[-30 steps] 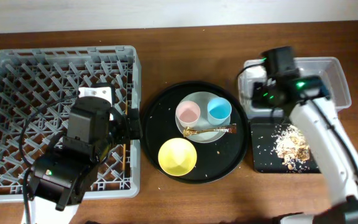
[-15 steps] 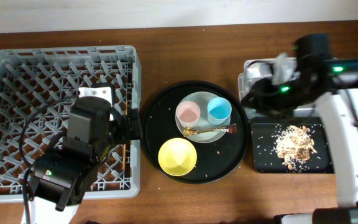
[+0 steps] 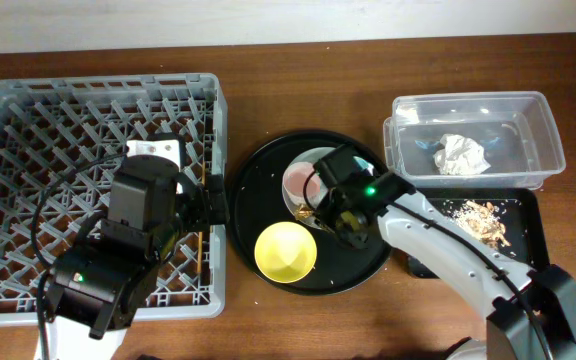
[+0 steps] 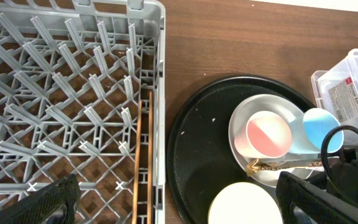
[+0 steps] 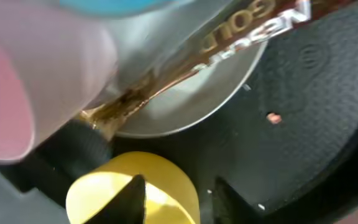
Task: Sort waste into correct bins and load items into the dishwasher rack
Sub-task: 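Grasp the gold snack stick and drop it into the clear bin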
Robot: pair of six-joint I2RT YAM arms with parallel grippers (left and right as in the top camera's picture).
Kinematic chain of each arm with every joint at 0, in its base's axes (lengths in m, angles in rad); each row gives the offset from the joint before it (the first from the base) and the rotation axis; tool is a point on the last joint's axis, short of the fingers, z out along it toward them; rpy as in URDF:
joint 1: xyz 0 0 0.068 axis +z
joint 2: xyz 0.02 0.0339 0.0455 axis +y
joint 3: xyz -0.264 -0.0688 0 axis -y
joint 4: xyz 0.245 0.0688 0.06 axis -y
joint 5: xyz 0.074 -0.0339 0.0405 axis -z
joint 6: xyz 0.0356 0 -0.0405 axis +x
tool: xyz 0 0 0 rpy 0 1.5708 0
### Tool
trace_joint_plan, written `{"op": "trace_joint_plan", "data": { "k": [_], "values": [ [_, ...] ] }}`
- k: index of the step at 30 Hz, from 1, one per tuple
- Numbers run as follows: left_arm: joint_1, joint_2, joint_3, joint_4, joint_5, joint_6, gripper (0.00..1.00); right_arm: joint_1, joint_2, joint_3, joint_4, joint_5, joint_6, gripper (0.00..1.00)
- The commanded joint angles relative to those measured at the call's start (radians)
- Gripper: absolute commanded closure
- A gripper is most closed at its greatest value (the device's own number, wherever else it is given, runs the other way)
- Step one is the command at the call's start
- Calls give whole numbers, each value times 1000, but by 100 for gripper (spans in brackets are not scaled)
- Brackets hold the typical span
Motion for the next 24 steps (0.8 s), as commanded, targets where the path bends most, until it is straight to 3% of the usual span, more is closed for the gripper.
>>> {"op": "trace_joint_plan", "data": {
  "k": [1,5,9,10,11,12,17,18,20,24],
  "values": [
    [1,-5,9,2,0,1,1,23,6,-25,1,205,230,75],
    [1,-5,9,2,0,1,1,23,6,-113,188,216,253,75],
    [1,-5,9,2,0,1,1,23,57,-132,252,222,253,71],
    [1,-5,9,2,0,1,1,23,92,-132,262,220,253,75],
    [1,-5,9,2,0,1,1,23,97,-132,262,220,253,90],
    [1,-5,9,2,0,1,1,23,82,-130,262,212,253,96],
    [1,-5,9,2,0,1,1,23,-93,-129,172,268,224,96],
    [1,-5,9,2,0,1,1,23,-117,-129,131,298,222,91],
    [1,-5,9,2,0,1,1,21,-124,-129,48,320,227,44],
    [1,-5,9,2,0,1,1,-3,-123,-185,15,371,324,38]
  ]
}}
